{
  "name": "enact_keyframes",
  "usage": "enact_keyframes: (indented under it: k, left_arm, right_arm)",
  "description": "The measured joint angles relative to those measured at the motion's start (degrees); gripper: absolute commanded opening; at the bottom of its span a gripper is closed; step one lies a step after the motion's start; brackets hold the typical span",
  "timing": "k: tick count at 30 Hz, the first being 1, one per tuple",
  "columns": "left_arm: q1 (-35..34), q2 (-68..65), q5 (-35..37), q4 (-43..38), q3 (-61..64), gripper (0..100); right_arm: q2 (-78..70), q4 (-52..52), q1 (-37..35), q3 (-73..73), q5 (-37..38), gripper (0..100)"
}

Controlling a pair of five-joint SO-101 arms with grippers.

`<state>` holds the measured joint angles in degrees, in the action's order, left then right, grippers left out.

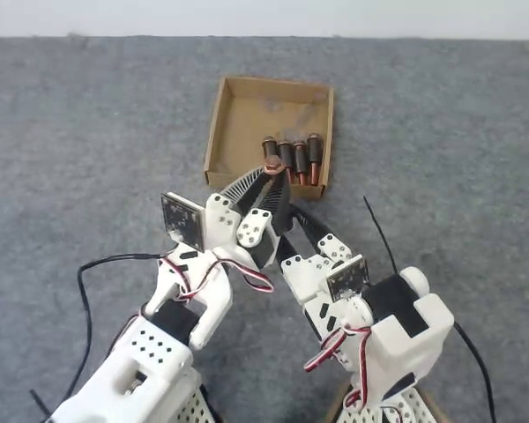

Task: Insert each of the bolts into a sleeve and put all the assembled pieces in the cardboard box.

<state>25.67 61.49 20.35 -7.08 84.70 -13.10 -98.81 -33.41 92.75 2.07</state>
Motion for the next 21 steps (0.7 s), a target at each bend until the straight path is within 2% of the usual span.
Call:
enact_keyframes:
  k: [12, 21]
  left_arm:
    - [-0.53, 0.0, 0.0, 0.0, 0.0, 1]
    - [-1.93, 0.0, 0.0, -3.69, 0.0, 1]
  right_arm:
    - [0.0, 0.0, 0.0, 0.0, 0.0, 0.6]
    - [0.0, 0.0, 0.0, 0.0, 0.0, 0.6]
